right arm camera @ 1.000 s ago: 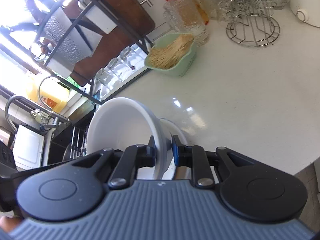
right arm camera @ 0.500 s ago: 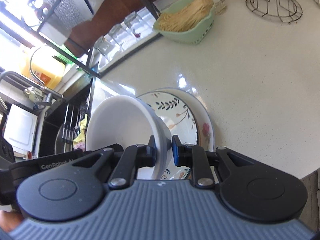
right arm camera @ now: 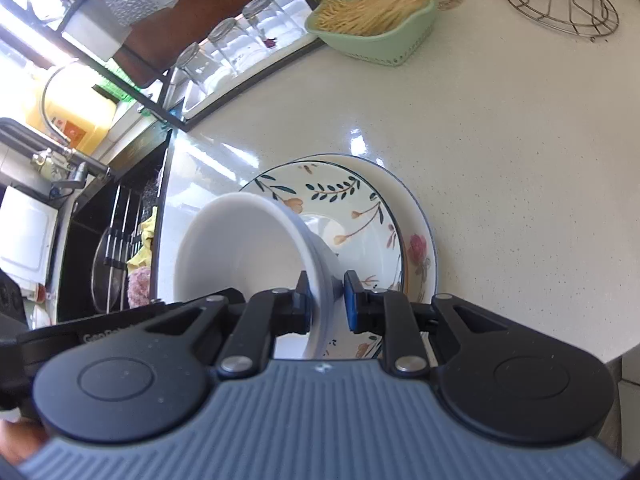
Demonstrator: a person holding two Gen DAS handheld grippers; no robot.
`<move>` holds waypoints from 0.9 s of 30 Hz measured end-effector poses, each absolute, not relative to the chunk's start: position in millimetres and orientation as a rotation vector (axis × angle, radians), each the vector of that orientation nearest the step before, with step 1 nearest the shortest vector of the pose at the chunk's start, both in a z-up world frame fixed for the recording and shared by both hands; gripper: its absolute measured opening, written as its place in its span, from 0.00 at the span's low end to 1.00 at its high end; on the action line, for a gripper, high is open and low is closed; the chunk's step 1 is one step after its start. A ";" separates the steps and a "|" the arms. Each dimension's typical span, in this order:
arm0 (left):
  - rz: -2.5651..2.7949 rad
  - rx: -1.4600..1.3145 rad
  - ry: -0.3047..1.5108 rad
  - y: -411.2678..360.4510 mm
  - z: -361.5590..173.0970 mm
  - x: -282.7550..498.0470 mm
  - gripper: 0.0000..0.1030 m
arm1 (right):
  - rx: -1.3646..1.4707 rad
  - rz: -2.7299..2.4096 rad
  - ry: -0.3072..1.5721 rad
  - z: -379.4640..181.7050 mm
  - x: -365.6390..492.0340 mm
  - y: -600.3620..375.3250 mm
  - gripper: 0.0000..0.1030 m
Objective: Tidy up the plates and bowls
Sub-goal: 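Carry the bowl stack with both grippers onto the floral plate stack, then open both grippers and release the bowls on the plates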
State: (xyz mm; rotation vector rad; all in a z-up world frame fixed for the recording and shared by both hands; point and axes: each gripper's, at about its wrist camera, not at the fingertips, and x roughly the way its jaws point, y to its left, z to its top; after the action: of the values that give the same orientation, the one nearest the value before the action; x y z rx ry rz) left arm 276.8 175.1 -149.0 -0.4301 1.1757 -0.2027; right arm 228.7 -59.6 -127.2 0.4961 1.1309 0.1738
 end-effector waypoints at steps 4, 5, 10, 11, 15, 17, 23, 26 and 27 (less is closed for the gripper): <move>-0.224 -0.428 1.150 183.0 -147.0 276.7 0.47 | 0.474 0.165 1.099 -118.2 226.7 -58.7 0.32; -0.228 -0.416 1.144 184.6 -145.2 276.3 0.47 | 0.472 0.161 1.086 -114.9 225.7 -59.0 0.38; -0.258 -0.360 1.108 188.4 -127.2 273.0 0.47 | 0.451 0.150 1.029 -93.2 219.9 -60.5 0.38; -0.269 -0.348 1.092 188.6 -122.3 271.4 0.47 | 0.441 0.152 1.012 -87.5 218.2 -60.8 0.38; -0.258 -0.293 1.038 189.8 -100.8 261.5 0.47 | 0.399 0.168 0.944 -62.5 210.9 -61.4 0.38; -0.248 -0.286 1.012 191.2 -90.3 255.0 0.48 | 0.373 0.177 0.906 -49.9 205.3 -62.0 0.38; -0.209 -0.237 0.922 185.6 -59.7 227.6 0.71 | 0.280 0.181 0.806 -19.6 175.5 -71.3 0.40; -0.184 -0.219 0.891 181.6 -45.1 208.2 0.78 | 0.262 0.197 0.762 -10.3 157.8 -78.9 0.72; -0.177 -0.211 0.874 180.1 -39.8 200.6 0.80 | 0.257 0.204 0.748 -7.7 151.6 -81.8 0.87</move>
State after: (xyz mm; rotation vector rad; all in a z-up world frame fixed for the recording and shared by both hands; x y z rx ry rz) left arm 200.6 180.1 -39.8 -0.2111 0.8743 -0.1768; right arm 151.6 -81.8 -7.7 0.2565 0.7479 0.2041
